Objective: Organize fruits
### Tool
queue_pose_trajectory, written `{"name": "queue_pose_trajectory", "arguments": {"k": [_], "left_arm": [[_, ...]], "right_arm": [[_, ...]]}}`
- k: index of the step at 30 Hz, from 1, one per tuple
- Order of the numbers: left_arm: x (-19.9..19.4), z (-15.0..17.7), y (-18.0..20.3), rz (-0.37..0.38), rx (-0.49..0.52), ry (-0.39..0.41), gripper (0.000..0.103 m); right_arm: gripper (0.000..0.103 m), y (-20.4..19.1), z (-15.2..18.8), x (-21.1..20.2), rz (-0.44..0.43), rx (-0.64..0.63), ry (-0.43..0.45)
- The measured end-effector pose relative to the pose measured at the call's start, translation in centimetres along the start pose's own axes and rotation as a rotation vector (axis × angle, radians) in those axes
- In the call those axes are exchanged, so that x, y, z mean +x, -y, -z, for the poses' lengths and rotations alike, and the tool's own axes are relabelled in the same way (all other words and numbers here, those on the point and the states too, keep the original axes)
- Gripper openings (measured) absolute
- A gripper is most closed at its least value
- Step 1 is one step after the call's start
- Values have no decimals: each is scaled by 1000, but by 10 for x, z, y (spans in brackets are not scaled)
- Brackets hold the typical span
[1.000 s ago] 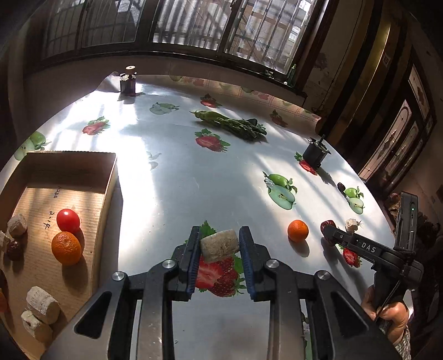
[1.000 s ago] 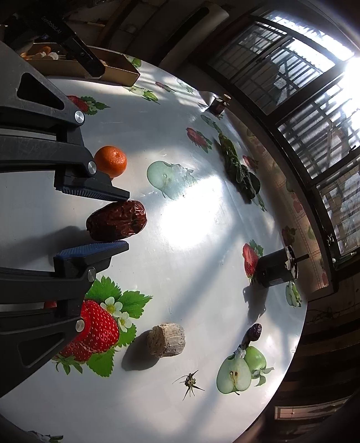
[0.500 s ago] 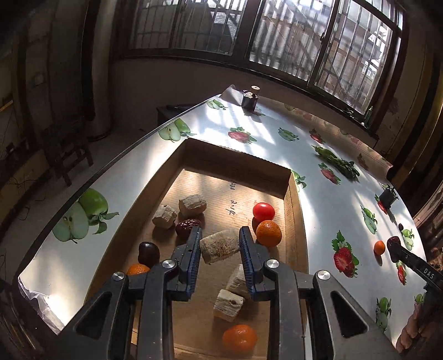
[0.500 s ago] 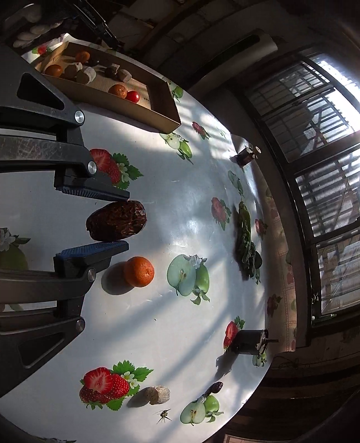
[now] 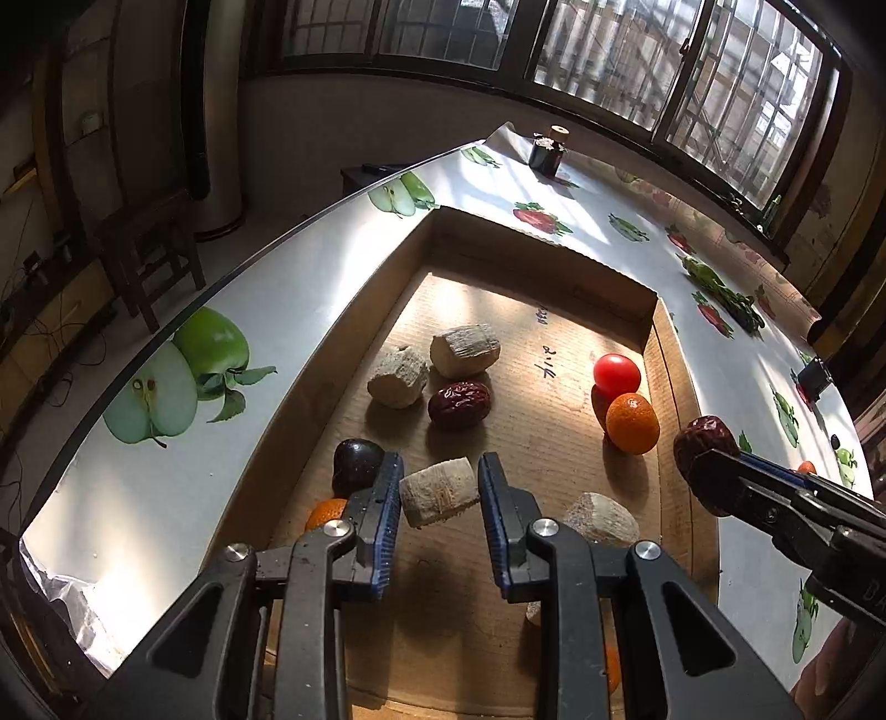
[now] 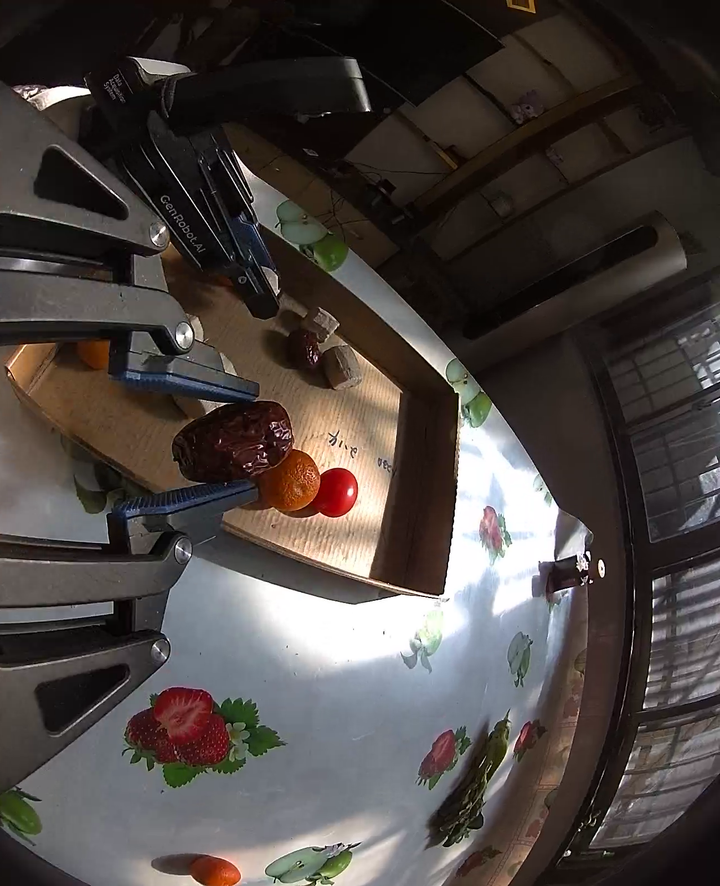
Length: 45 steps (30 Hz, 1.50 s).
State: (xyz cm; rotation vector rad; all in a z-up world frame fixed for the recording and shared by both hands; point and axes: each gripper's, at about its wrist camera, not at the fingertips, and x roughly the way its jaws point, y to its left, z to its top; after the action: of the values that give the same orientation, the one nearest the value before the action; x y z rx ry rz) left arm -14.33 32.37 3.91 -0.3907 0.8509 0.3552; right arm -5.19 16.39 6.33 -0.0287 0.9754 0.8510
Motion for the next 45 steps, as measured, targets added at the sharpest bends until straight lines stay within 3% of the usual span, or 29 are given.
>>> {"name": "queue_pose_trajectory", "arguments": {"k": [3, 9, 14, 18, 20, 27, 30, 33, 34, 37, 40, 45], "left_arm": [[3, -1, -5, 19, -16, -8, 27], [3, 0, -6, 46, -19, -1, 30], [-3, -1, -8, 67, -35, 22, 52], [-9, -3, -13, 74, -55, 28, 55], [-14, -4, -15, 75, -63, 38, 55], [-43, -7, -6, 75, -45, 107, 58], [-57, -5, 12, 7, 4, 167, 64], [-73, 5, 41, -108, 76, 261, 81], [-77, 9, 53, -134, 106, 291, 91], [-90, 20, 85, -154, 212, 350, 96], [-93, 24, 101, -121, 239, 329, 96], [-92, 30, 114, -133, 255, 294, 96]], "right_arm": [[32, -1, -5, 25, -30, 30, -56], [32, -2, -12, 56, -1, 43, -107], [32, -10, -13, 64, 49, 1, -112], [33, -12, -11, 63, 57, -5, -103], [39, -11, -11, 59, 48, 10, -86], [41, -3, -5, 2, 67, 51, 67], [53, 11, 10, -35, 148, 93, 150], [58, 28, 32, -65, 219, 150, 206], [58, 35, 41, -75, 239, 177, 225], [58, 52, 60, -95, 308, 226, 249], [58, 60, 70, -109, 358, 238, 275], [63, 67, 82, -121, 379, 233, 307]]}}
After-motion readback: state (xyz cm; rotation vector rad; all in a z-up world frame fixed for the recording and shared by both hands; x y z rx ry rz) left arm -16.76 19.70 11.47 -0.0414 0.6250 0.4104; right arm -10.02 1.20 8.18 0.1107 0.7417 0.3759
